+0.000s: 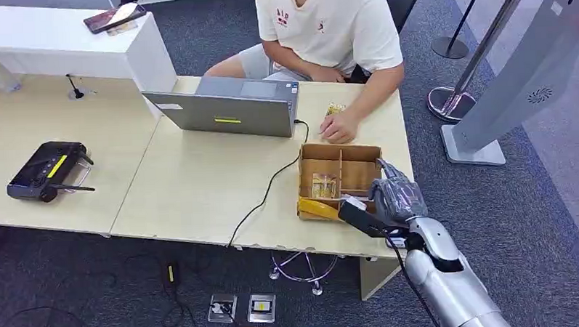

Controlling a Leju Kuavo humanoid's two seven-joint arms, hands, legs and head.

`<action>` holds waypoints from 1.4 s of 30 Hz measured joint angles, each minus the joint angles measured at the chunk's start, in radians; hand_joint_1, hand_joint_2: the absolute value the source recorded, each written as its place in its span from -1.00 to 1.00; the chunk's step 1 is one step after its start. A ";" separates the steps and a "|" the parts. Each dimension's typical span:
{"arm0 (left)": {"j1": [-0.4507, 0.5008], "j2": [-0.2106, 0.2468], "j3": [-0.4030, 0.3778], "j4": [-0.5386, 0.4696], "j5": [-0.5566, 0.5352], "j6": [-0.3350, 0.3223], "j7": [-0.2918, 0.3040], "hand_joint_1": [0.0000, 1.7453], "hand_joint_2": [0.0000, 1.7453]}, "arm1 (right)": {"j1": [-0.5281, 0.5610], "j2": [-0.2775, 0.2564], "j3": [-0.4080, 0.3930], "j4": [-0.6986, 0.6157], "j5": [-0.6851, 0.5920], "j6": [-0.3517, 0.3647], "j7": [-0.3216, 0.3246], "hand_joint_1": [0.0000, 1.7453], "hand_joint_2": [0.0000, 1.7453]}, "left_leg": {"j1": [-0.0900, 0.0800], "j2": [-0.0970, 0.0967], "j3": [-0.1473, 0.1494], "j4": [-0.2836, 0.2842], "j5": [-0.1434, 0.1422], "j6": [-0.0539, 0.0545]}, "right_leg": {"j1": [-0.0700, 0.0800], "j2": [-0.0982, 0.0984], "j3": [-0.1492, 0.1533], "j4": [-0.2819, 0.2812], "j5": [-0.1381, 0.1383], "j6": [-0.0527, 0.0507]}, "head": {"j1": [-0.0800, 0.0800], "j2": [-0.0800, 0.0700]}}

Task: Pass the card to the sensor for recognition and then transmit it.

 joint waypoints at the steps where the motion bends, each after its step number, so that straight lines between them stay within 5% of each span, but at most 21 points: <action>1: 0.000 0.000 0.000 0.000 0.000 0.000 0.000 -1.00 -1.00 | 0.000 0.000 0.000 0.000 0.000 0.000 0.000 1.00 1.00 | 0.000 0.000 0.000 0.000 0.000 0.000 | 0.000 0.000 0.000 0.000 0.000 0.000 | 0.000 0.000; 6: 0.000 0.000 0.000 0.000 0.000 0.000 0.000 -1.00 -1.00 | 0.000 0.000 0.000 0.000 0.000 0.000 0.003 0.98 1.00 | 0.000 0.000 0.000 0.000 0.000 0.000 | 0.000 0.000 0.000 0.000 0.000 0.000 | 0.000 0.000; 7: 0.000 0.000 0.000 0.000 0.000 0.000 0.000 -1.00 -1.00 | 0.000 0.000 0.000 0.000 0.000 0.000 0.003 0.74 1.00 | 0.000 0.000 0.000 0.000 0.000 0.000 | 0.000 0.000 0.000 0.000 0.000 0.000 | 0.000 0.000; 9: 0.000 0.000 0.000 0.000 0.000 0.000 0.000 -1.00 -1.00 | 0.000 0.000 0.000 0.000 0.000 0.000 0.005 -1.00 1.00 | 0.000 0.000 0.000 0.000 0.000 0.000 | 0.000 0.000 0.000 0.000 0.000 0.000 | 0.000 0.000; 35: 0.000 0.000 0.000 0.000 0.004 -0.001 0.000 -1.00 -1.00 | -0.014 -0.050 -0.049 -0.003 -0.015 -0.016 0.028 -1.00 1.00 | 0.000 0.000 0.000 0.000 0.000 0.000 | 0.000 0.000 0.000 0.000 0.000 0.000 | 0.000 0.000; 42: 0.000 0.000 0.000 0.000 0.007 0.000 0.000 -1.00 -1.00 | -0.018 -0.059 -0.065 -0.019 -0.036 0.058 -0.004 -1.00 1.00 | 0.000 0.000 0.000 0.000 0.000 0.000 | 0.000 0.000 0.000 0.000 0.000 0.000 | 0.000 0.000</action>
